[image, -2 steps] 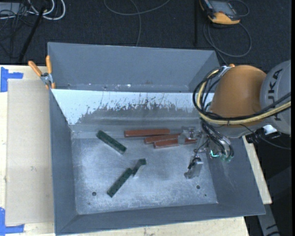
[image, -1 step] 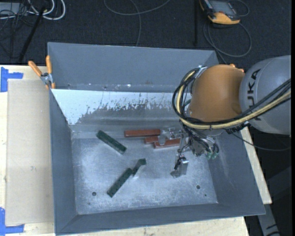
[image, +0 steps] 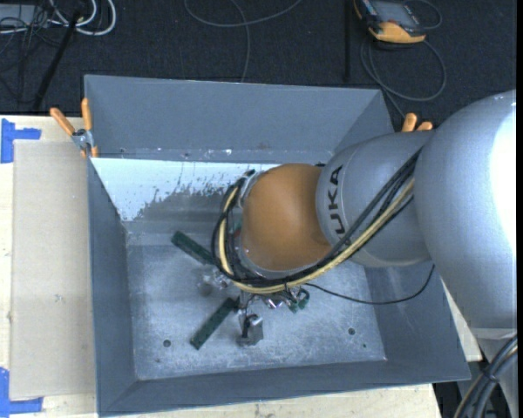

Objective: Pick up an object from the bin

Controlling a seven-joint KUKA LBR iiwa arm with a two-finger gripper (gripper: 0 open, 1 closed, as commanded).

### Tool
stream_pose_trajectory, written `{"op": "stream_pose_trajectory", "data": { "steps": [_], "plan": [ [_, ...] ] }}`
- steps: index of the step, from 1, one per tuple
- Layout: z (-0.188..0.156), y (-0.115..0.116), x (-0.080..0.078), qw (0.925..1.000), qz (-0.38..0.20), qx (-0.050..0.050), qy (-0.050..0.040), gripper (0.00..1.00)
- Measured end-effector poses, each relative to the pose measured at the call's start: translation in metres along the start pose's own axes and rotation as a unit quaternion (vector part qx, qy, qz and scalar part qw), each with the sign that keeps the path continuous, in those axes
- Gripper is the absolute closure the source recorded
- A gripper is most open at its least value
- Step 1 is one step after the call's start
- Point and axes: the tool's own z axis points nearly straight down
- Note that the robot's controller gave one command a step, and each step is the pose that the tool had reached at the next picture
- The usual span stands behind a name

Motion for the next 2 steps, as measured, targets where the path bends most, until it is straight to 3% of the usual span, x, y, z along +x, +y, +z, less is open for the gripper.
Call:
{"op": "stream_pose_trajectory", "data": {
  "steps": [1, 2],
  "plan": [
    [-0.002, -0.002, 0.000, 1.0000, 0.002, 0.002, -0.0012, 1.00],
    [-0.159, 0.003, -0.003, 1.0000, 0.003, 0.003, -0.0063, 1.00]
  ]
}}
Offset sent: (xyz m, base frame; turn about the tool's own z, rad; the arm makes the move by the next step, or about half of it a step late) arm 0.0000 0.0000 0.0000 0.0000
